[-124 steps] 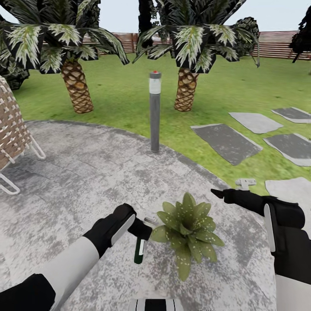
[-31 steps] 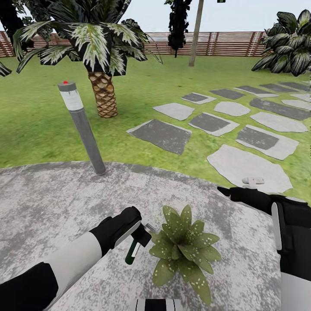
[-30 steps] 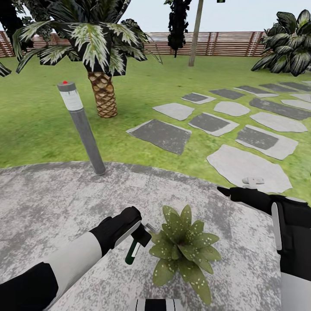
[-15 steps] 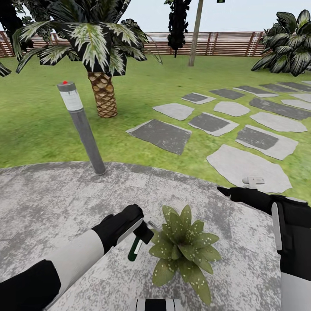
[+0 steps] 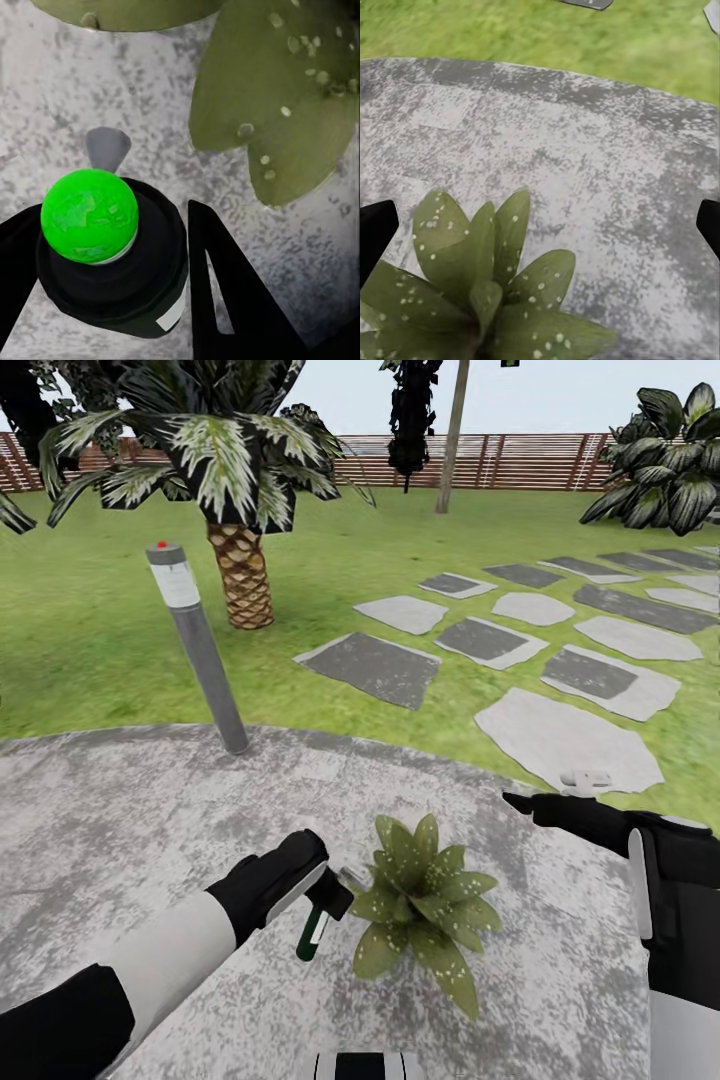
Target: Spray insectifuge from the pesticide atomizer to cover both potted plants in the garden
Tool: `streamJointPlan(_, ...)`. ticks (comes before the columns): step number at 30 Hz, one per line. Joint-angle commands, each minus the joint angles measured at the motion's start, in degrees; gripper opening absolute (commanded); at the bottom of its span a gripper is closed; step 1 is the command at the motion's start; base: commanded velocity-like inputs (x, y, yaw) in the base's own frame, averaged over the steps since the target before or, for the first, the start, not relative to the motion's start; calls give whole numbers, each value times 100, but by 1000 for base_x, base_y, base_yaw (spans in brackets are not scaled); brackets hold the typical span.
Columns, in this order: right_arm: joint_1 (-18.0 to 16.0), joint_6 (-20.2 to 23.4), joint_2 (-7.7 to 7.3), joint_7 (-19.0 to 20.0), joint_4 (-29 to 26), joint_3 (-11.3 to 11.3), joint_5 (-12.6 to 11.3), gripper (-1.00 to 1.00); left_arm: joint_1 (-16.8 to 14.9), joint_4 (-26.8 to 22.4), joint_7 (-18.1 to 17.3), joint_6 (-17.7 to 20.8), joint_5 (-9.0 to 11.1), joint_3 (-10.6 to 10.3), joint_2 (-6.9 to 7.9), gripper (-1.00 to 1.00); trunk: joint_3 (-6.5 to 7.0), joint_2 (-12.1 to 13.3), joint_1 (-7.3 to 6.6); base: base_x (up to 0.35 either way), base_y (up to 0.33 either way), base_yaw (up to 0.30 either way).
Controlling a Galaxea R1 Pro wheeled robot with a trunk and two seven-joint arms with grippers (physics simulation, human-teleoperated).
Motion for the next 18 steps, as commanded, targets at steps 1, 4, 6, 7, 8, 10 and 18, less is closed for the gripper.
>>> streamJointPlan(1,-4,17,0,58,-5,-5,60,100,-1,-220,-56,12,-55,151,63,-100,-4,-2,-5,-343,0,0)
streamJointPlan(4,-4,17,6,57,-5,-4,60,100,152,-1073,204,12,-21,795,323,-100,-4,-2,-5,-346,0,0)
streamJointPlan(6,-4,17,8,57,-5,-3,60,100,269,-1395,322,12,-15,998,421,-100,-4,-2,-5,-346,0,0)
streamJointPlan(7,-4,17,9,57,-5,-4,60,100,394,-1696,414,12,-14,1196,521,-100,-4,-2,-5,-347,0,0)
streamJointPlan(8,-3,17,9,57,-5,-2,60,100,486,-1874,467,12,-17,1307,565,-100,-4,-2,-5,-347,0,0)
streamJointPlan(10,1,17,9,57,-5,1,60,100,680,-2210,572,12,-41,1437,614,-100,-4,-2,-5,-347,0,0)
streamJointPlan(18,161,-2,60,566,-5,60,52,100,2896,-3906,939,-814,-75,3706,816,-100,40,1,-10,-118,0,0)
